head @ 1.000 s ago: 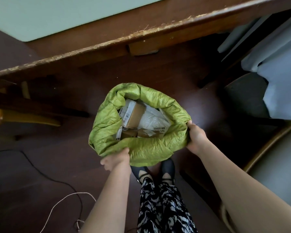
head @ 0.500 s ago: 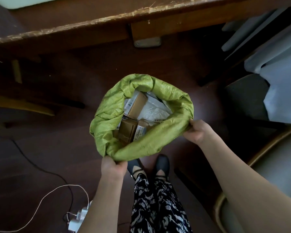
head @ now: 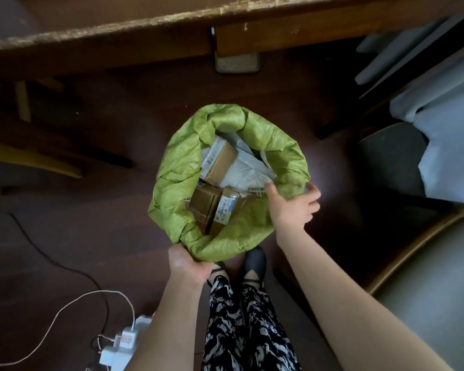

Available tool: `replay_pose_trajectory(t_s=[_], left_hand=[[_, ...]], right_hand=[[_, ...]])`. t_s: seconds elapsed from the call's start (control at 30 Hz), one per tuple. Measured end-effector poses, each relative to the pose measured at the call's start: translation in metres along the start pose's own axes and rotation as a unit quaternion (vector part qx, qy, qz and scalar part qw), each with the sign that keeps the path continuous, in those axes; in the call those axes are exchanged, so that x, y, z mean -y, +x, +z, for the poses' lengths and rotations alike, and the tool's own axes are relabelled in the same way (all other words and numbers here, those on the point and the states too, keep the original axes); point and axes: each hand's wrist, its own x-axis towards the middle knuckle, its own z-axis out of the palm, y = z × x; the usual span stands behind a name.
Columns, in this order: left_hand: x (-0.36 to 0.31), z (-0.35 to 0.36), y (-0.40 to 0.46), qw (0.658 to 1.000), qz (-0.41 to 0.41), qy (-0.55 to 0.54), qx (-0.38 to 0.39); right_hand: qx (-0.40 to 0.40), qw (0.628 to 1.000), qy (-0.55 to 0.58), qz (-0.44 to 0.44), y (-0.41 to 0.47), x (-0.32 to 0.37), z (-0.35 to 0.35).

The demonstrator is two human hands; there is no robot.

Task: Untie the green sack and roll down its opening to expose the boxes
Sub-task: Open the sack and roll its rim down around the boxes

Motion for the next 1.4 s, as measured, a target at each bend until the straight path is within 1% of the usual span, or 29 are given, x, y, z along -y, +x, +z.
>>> replay_pose_trajectory(t_s=[0.07, 0.1, 0.13, 0.17, 0.2, 0.23, 0.27, 0.3, 0.33, 0.37, 0.43, 0.47, 0.5, 0.53, 0.57, 0.6, 0.67, 0.7, 0.73, 0.77, 0.8, 0.83, 0.9, 1.0, 1.07, 1.13, 1.23, 1.33, 1.4], left_hand=[[-0.003, 0.002, 0.003, 0.995, -0.012, 0.041, -0.091], [-0.005, 0.003, 0.003, 0.983, -0.003, 0.082, -0.164], [-0.007, 0.003, 0.003, 0.96, 0.028, 0.132, -0.244], [-0.011, 0.002, 0.004, 0.927, 0.085, 0.172, -0.321], [-0.015, 0.004, 0.003, 0.881, 0.168, 0.191, -0.399], [-0.02, 0.009, 0.0, 0.827, 0.288, 0.206, -0.437], [-0.024, 0.018, -0.005, 0.781, 0.397, 0.231, -0.424], [-0.026, 0.028, -0.008, 0.748, 0.473, 0.268, -0.381], [-0.026, 0.038, -0.007, 0.717, 0.511, 0.337, -0.333], [-0.025, 0.047, -0.006, 0.672, 0.515, 0.437, -0.305], [-0.027, 0.055, 0.005, 0.546, 0.47, 0.632, -0.285], [-0.03, 0.058, 0.009, 0.503, 0.446, 0.688, -0.275], [-0.034, 0.057, 0.015, 0.491, 0.437, 0.706, -0.263], [-0.039, 0.057, 0.021, 0.508, 0.445, 0.694, -0.25], [-0.045, 0.056, 0.026, 0.541, 0.454, 0.664, -0.246], [-0.052, 0.055, 0.031, 0.589, 0.462, 0.619, -0.237], [-0.066, 0.05, 0.038, 0.723, 0.432, 0.492, -0.221], [-0.075, 0.047, 0.041, 0.794, 0.385, 0.42, -0.212], [-0.084, 0.043, 0.044, 0.855, 0.321, 0.357, -0.198], [-0.097, 0.036, 0.049, 0.903, 0.254, 0.295, -0.18], [-0.109, 0.029, 0.053, 0.936, 0.204, 0.23, -0.173], [-0.12, 0.023, 0.056, 0.953, 0.167, 0.175, -0.182], [-0.132, 0.019, 0.055, 0.967, 0.12, 0.114, -0.192], [-0.134, 0.019, 0.048, 0.972, 0.084, 0.085, -0.201], [-0.13, 0.016, 0.042, 0.98, 0.068, 0.088, -0.165], [-0.124, 0.011, 0.036, 0.983, 0.053, 0.121, -0.126], [-0.117, -0.001, 0.039, 0.97, 0.037, 0.216, -0.105], [-0.115, -0.014, 0.051, 0.935, 0.057, 0.317, -0.151], [-0.114, -0.014, 0.056, 0.908, 0.085, 0.367, -0.184]], right_hand=[[0.04, 0.999, 0.017, 0.007, -0.005, -0.014, 0.002], [0.042, 0.998, 0.034, 0.013, -0.004, -0.02, 0.002], [0.038, 0.998, 0.046, 0.018, -0.001, -0.025, 0.003], [0.035, 0.998, 0.051, 0.02, 0.0, -0.029, 0.003], [0.034, 0.998, 0.053, 0.019, 0.001, -0.033, 0.003], [0.037, 0.998, 0.053, 0.016, 0.003, -0.036, 0.004], [0.039, 0.998, 0.054, 0.012, 0.004, -0.037, 0.004], [0.041, 0.998, 0.056, 0.008, 0.003, -0.038, 0.004], [0.04, 0.997, 0.059, 0.006, 0.004, -0.039, 0.004], [0.039, 0.997, 0.063, 0.003, 0.005, -0.039, 0.004], [0.04, 0.996, 0.076, 0.006, 0.009, -0.042, 0.005], [0.041, 0.995, 0.087, 0.01, 0.012, -0.043, 0.006], [0.043, 0.993, 0.104, 0.023, 0.015, -0.045, 0.007], [0.045, 0.99, 0.128, 0.049, 0.018, -0.046, 0.006], [0.055, 0.981, 0.162, 0.088, 0.021, -0.046, 0.005], [0.075, 0.967, 0.203, 0.133, 0.027, -0.049, 0.003], [0.137, 0.934, 0.267, 0.194, 0.038, -0.054, -0.002], [0.161, 0.92, 0.285, 0.215, 0.042, -0.056, -0.003], [0.169, 0.91, 0.295, 0.238, 0.047, -0.059, -0.005], [0.167, 0.9, 0.308, 0.26, 0.052, -0.062, -0.005], [0.166, 0.887, 0.325, 0.283, 0.056, -0.062, -0.005], [0.164, 0.877, 0.335, 0.302, 0.061, -0.064, -0.004], [0.17, 0.871, 0.339, 0.313, 0.067, -0.061, -0.004], [0.205, 0.86, 0.351, 0.308, 0.075, -0.052, -0.004], [0.226, 0.85, 0.366, 0.305, 0.079, -0.041, -0.004], [0.241, 0.854, 0.363, 0.284, 0.079, -0.027, -0.004], [0.212, 0.898, 0.294, 0.25, 0.075, -0.016, 0.001], [0.156, 0.951, 0.147, 0.222, 0.075, -0.022, 0.01], [0.085, 0.983, 0.043, 0.159, 0.073, -0.021, 0.012]])
